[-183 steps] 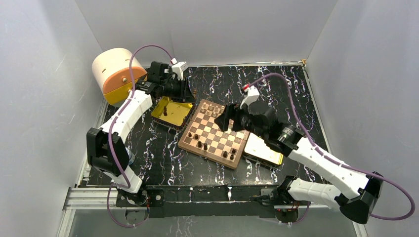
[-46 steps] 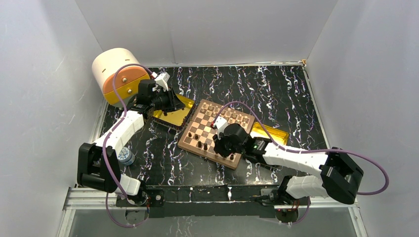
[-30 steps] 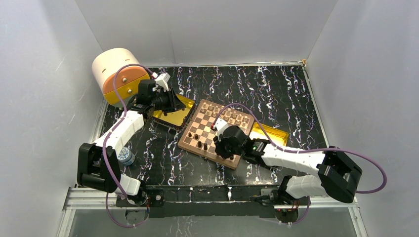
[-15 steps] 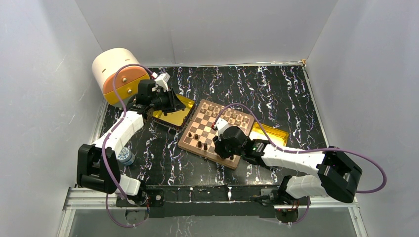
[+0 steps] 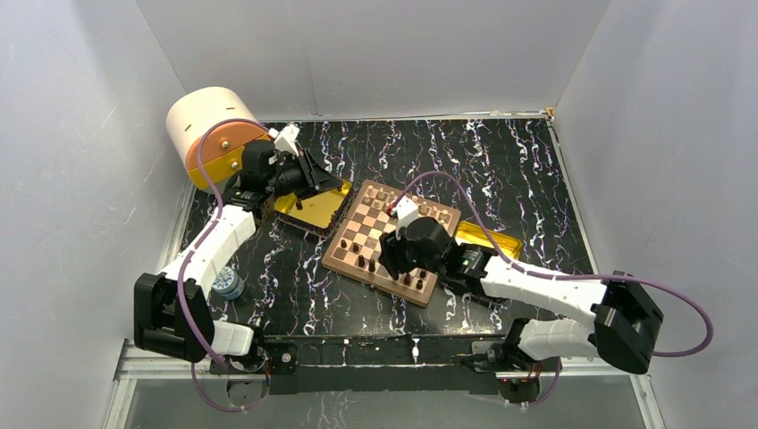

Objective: Set up the chess pieces on the board
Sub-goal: Place the chess piece on the chessboard.

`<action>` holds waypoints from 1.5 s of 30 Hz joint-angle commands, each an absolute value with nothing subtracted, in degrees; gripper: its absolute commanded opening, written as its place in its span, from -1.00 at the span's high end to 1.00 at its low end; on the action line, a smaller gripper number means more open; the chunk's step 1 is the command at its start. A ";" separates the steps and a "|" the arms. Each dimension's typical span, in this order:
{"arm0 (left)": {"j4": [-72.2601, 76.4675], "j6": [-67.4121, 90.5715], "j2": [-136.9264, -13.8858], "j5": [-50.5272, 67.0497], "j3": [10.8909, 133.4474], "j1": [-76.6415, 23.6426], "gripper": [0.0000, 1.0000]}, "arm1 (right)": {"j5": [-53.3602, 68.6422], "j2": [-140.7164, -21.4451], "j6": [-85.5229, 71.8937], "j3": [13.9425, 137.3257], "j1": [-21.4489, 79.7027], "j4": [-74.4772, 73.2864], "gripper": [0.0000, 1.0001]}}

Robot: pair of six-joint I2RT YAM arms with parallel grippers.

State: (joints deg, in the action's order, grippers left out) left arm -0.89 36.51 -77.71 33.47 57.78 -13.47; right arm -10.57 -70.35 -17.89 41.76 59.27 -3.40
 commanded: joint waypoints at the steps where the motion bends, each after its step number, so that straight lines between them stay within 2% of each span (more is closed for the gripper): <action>1: 7.86 48.52 -73.85 37.63 56.82 -13.43 0.96 | -15.33 -66.19 -19.91 46.22 59.47 2.49 -0.19; 6: 18.35 62.60 -72.76 39.66 52.80 -13.40 0.95 | -20.01 -63.96 -21.27 45.70 59.41 16.48 -0.21; 10: 24.38 74.93 -73.46 41.97 51.56 -13.45 0.94 | -22.28 -66.10 -24.69 52.18 59.42 18.35 -0.19; 15: 32.57 85.15 -72.96 44.20 49.88 -13.45 0.94 | -22.14 -72.07 -21.44 57.33 59.42 23.12 -0.14; 19: 32.94 87.04 -72.67 45.41 50.43 -13.42 0.93 | -20.62 -75.55 -18.76 59.83 59.46 26.47 -0.02; 29: 35.86 90.77 -72.86 47.56 49.98 -13.44 0.94 | -21.60 -79.72 -13.92 62.15 59.37 33.11 0.09; 40: 36.06 91.12 -73.00 47.12 49.07 -13.45 0.97 | -22.11 -79.77 -11.29 63.30 59.43 33.69 0.10; 45: 36.03 91.64 -72.39 46.94 49.13 -13.45 0.96 | -23.05 -80.71 -9.62 63.98 59.38 33.42 0.28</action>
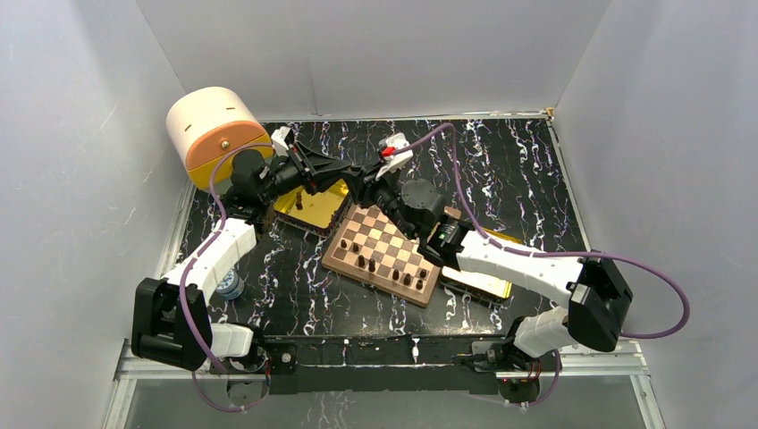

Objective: Set up the chess pieces on the board
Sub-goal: Place the chess piece on the chessboard.

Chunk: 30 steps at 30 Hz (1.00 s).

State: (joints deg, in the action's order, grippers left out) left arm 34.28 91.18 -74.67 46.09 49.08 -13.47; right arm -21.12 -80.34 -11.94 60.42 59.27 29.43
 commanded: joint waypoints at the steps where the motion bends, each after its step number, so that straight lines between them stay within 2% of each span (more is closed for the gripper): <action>1: 36.04 91.71 -72.28 46.93 49.06 -13.45 0.97 | -23.11 -80.87 -9.23 64.11 59.41 33.67 0.32; 6: 36.04 92.41 -71.82 47.11 48.64 -13.53 0.97 | -22.40 -82.07 -7.31 64.82 59.42 34.83 0.55; 12: 36.08 93.23 -71.20 47.05 48.51 -13.53 0.90 | -22.55 -82.79 -6.61 64.92 59.41 35.07 1.00; 18: 36.06 92.64 -71.19 46.93 48.21 -13.53 0.50 | -23.62 -81.22 -7.29 63.72 59.41 33.67 1.00; 22: 34.94 90.05 -71.40 45.94 47.73 -13.53 0.13 | -24.82 -78.55 -9.12 63.81 59.16 26.78 1.00; 30: 25.52 76.86 -74.25 43.80 50.81 -13.49 -0.07 | -25.20 -69.26 -15.32 63.93 58.33 2.93 1.00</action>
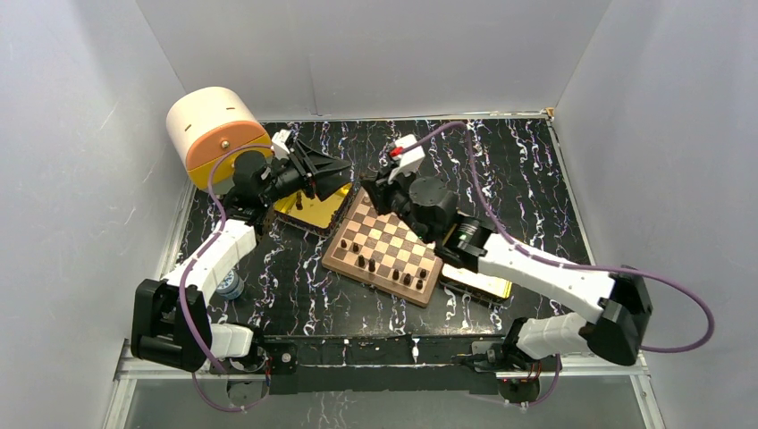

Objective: Set up the chess pieces on the board
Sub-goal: Place the chess piece on the chessboard.

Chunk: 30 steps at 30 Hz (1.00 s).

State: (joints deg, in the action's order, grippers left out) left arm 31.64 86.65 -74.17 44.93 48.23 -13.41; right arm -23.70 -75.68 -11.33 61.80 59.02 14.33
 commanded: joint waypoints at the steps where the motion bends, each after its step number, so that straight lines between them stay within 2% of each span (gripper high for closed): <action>1: 22.58 73.20 -74.79 43.28 52.02 -13.51 -0.15 | -25.16 -68.31 -16.19 64.62 58.21 -1.40 1.00; 4: 8.64 55.56 -77.15 39.92 56.98 -13.52 -0.33 | -24.65 -66.93 -19.19 67.68 57.69 -13.97 1.00; 6: 1.41 46.40 -78.34 36.82 59.60 -13.52 -0.54 | -23.47 -66.89 -21.16 69.86 57.31 -21.39 1.00; 8: -3.31 38.50 -78.78 33.09 60.45 -13.53 -0.63 | -21.30 -67.39 -22.90 71.70 56.86 -27.60 1.00; 12: -5.02 25.33 -76.33 26.40 57.43 -13.52 -0.67 | -14.25 -70.62 -25.91 76.32 53.51 -39.42 1.00; 17: -5.29 15.15 -71.54 18.13 53.48 -13.56 -0.67 | -2.24 -76.51 -27.10 79.21 46.78 -47.00 1.00; 30: -6.51 11.21 -71.47 12.42 50.80 -13.78 -0.68 | 5.35 -89.95 -25.90 80.33 43.72 -46.45 0.98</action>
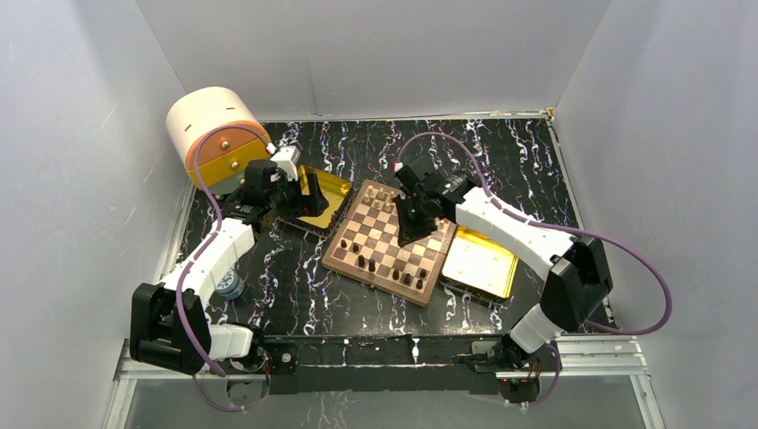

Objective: Set up the chess pieces on the board
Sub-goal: Place the chess piece on the chessboard.

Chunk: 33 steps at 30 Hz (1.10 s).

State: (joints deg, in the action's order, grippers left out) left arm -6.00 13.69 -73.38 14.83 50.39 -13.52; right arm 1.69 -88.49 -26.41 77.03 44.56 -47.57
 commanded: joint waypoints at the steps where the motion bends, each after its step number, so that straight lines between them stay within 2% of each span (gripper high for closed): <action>1: -6.82 11.12 -71.41 12.22 50.81 -13.77 -0.68 | 5.69 -90.84 -25.85 80.62 43.69 -46.19 0.97; 27: -7.85 10.59 -70.70 11.66 51.13 -13.80 -0.68 | 5.80 -103.77 -24.88 79.74 42.70 -41.85 0.72; 33: -7.91 10.63 -70.66 11.78 51.13 -13.80 -0.68 | 6.14 -104.81 -24.87 79.55 42.63 -41.37 0.59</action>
